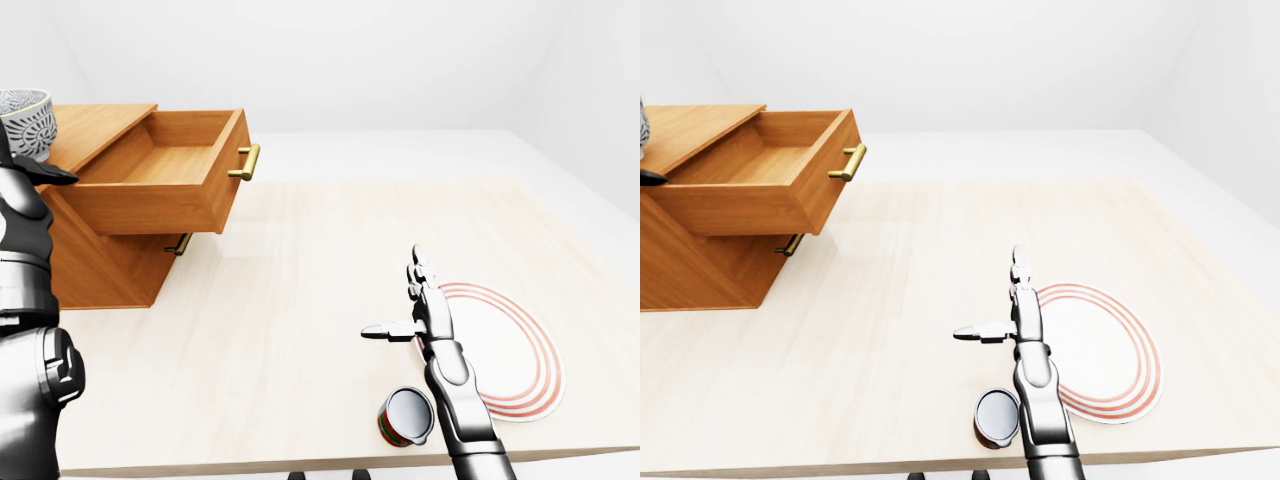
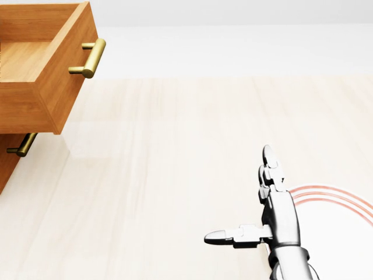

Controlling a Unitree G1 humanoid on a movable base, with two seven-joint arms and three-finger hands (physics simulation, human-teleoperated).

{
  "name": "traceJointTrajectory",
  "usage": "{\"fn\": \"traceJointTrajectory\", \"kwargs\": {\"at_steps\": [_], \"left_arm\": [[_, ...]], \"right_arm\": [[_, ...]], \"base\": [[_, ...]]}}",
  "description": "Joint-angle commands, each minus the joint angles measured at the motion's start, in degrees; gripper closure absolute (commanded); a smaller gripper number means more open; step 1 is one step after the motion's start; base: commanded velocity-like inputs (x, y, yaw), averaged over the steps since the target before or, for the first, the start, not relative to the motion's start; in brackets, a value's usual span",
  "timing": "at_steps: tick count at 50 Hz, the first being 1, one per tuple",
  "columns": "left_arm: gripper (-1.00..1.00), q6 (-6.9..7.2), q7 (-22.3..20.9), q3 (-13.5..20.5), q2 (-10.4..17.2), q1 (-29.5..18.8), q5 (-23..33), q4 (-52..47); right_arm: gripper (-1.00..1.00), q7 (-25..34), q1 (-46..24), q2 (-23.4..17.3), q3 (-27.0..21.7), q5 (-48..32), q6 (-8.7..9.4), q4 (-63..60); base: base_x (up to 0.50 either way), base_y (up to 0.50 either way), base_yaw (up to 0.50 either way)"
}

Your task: Put the bowl on top of the cabinet.

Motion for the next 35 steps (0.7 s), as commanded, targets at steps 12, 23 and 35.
{"fn": "traceJointTrajectory", "kwargs": {"at_steps": [12,23,35], "left_arm": [[-1.0,0.0,-4.27,10.31,-6.82,19.0,-14.18,-60.05],[-1.0,10.0,-15.98,13.34,-10.55,24.1,-19.29,-89.96],[-1.0,10.0,-21.24,13.59,-14.56,28.15,-19.65,-103.72]], "right_arm": [[-1.0,0.04,0.11,0.04,0.13,-0.08,-0.08,-0.03],[-1.0,0.1,0.15,0.02,0.1,-0.03,-0.19,-0.03],[-1.0,0.15,0.42,0.08,0.22,-0.07,0.11,-0.72]], "base": [[0.0,0.0,0.0],[0.0,0.0,0.0],[0.0,0.0,0.0]]}}
